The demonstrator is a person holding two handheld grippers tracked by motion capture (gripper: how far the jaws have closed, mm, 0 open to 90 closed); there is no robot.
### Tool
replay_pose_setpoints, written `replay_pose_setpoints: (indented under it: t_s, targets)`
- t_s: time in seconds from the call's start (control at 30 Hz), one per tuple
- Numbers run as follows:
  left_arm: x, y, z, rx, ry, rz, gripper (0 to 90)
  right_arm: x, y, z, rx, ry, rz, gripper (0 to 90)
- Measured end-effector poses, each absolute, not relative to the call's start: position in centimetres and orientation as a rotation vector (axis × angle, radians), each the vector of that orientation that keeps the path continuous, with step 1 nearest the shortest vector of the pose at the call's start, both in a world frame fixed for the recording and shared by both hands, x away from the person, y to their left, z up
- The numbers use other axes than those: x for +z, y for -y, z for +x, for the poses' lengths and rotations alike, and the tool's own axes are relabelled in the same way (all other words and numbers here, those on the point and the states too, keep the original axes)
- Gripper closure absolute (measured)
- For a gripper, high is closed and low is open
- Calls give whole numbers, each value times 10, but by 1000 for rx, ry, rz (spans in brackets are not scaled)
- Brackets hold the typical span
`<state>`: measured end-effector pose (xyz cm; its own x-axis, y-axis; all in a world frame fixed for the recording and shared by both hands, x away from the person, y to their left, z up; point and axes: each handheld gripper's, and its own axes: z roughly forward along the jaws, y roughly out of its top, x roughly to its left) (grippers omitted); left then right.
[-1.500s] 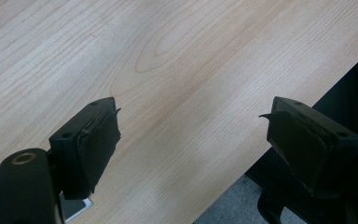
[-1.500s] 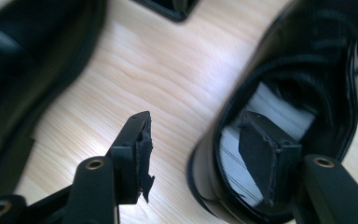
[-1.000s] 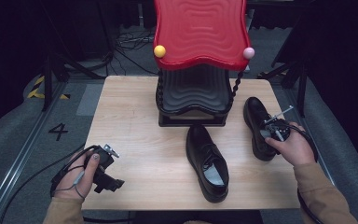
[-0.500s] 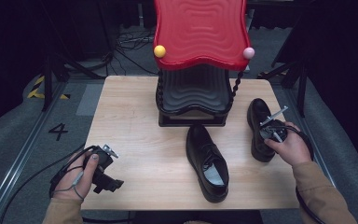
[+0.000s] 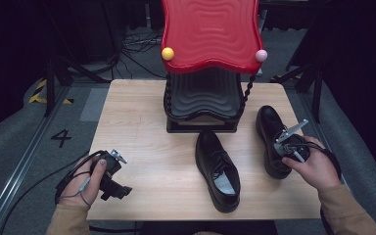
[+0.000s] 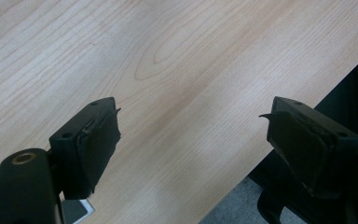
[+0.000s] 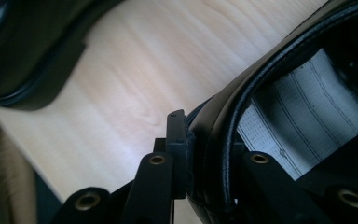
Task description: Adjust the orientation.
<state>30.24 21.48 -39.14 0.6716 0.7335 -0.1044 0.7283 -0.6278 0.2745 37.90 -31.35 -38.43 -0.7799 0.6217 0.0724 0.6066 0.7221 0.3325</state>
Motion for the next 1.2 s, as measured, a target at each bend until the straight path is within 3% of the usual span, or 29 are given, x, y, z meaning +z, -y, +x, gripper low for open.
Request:
replay_pose_setpoints:
  t_s: [0.53,1.2]
  targets:
    - [-391,-211,307,46,-1142,2611,176,-375,274,327,509,-2993,750,792]
    - [-391,-209,307,19,-1148,2606,176,-393,244,310,460,-3041,616,777]
